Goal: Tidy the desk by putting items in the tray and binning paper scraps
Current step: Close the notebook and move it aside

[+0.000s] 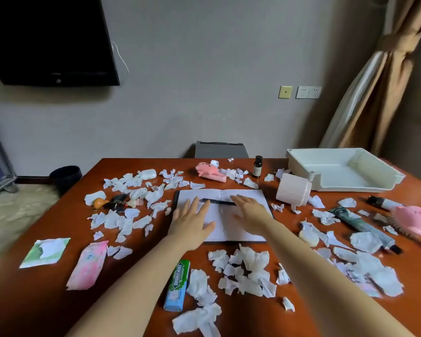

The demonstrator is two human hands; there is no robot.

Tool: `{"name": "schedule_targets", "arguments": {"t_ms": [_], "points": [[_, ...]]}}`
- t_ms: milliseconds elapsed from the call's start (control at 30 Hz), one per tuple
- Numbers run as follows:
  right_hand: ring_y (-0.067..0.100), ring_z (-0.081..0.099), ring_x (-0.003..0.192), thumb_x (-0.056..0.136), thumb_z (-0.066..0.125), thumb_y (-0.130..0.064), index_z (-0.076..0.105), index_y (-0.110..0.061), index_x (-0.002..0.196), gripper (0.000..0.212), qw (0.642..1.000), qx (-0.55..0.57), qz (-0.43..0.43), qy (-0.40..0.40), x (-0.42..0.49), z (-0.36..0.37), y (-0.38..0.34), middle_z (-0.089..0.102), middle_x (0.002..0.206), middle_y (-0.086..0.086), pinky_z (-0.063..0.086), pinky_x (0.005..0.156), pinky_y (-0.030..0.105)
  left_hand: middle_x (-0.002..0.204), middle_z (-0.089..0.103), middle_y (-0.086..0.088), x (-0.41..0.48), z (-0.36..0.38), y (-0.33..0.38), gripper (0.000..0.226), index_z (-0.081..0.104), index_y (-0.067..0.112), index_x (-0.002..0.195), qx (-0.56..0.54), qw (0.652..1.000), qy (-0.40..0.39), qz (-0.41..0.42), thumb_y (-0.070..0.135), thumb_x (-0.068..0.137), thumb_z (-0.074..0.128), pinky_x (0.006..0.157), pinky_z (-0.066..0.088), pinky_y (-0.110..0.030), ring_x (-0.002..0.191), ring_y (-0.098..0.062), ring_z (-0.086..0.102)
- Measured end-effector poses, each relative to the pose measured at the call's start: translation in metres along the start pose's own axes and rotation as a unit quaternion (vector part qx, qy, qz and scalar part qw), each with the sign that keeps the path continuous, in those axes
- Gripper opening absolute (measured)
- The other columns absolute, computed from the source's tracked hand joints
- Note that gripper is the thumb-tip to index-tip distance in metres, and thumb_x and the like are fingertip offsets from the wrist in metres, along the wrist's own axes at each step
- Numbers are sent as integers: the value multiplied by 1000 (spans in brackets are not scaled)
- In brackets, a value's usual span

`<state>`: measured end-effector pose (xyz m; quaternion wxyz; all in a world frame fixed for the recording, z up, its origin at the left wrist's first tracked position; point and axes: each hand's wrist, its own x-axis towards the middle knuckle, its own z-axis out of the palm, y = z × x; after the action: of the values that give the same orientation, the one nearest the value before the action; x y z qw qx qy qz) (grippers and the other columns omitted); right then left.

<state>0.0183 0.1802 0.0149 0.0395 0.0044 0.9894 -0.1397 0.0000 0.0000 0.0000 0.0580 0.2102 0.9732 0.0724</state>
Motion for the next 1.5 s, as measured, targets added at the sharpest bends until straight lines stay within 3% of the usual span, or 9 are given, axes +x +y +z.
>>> {"name": "schedule_targets", "arguments": {"t_ms": [300, 567, 800, 867, 967, 1100, 1300, 1500], "points": [[25, 38, 133, 96, 47, -24, 37, -23, 142, 46, 999, 8, 33, 26, 24, 11, -5, 37, 149, 4, 38, 108, 39, 159, -13, -9, 10, 3, -10, 70, -5, 30, 151, 10, 998, -45, -35, 60, 94, 22, 117, 1, -52, 146, -29, -16], [24, 47, 119, 96, 44, -21, 57, -21, 124, 31, 993, -51, 23, 101, 38, 15, -7, 54, 126, 5, 41, 99, 36, 158, -19, -12, 16, 8, -19, 74, -11, 31, 150, 38, 996, -73, -30, 67, 91, 15, 116, -3, -52, 144, -35, -20], [25, 57, 97, 92, 48, -10, 62, -13, 105, 19, 989, -37, 26, 139, 34, 4, -16, 63, 107, 8, 46, 80, 32, 157, -21, -12, 17, 15, -22, 73, -13, 32, 150, 26, 997, -60, -30, 66, 91, 15, 116, -7, -51, 143, -35, -21], [25, 62, 93, 93, 51, -13, 61, -13, 107, 18, 989, 5, 47, 143, 30, 1, -17, 66, 107, 9, 53, 78, 32, 157, -20, -11, 18, 16, -22, 73, -13, 32, 149, 25, 998, -55, -31, 66, 91, 15, 116, -6, -51, 144, -35, -21], [27, 65, 99, 92, 54, -10, 56, -16, 125, 33, 986, 74, 65, 134, 24, -1, -17, 66, 118, 11, 57, 81, 33, 158, -19, -11, 18, 18, -23, 74, -12, 33, 149, 28, 998, -48, -33, 67, 90, 16, 117, -5, -51, 144, -35, -19], [32, 65, 102, 92, 51, -2, 45, -18, 139, 50, 991, 90, 77, 70, 14, -1, -18, 57, 131, 15, 55, 80, 33, 158, -18, -11, 18, 19, -22, 75, -12, 33, 150, 34, 998, -35, -33, 68, 90, 15, 117, -3, -51, 145, -34, -17], [31, 60, 112, 92, 49, -9, 55, -10, 131, 39, 987, 94, 104, 77, 13, 14, -26, 59, 129, 13, 52, 92, 36, 159, -17, -8, 16, 19, -21, 76, -11, 35, 149, 35, 998, -34, -45, 71, 88, 16, 117, -1, -53, 145, -37, -15], [31, 61, 100, 90, 46, -9, 59, -7, 118, 32, 992, 42, 93, 71, 12, 25, -35, 64, 110, 15, 51, 83, 37, 160, -4, -9, 8, 11, -15, 82, 1, 31, 150, 13, 994, -17, -106, 74, 85, 26, 115, 17, -53, 144, -45, 3]]}}
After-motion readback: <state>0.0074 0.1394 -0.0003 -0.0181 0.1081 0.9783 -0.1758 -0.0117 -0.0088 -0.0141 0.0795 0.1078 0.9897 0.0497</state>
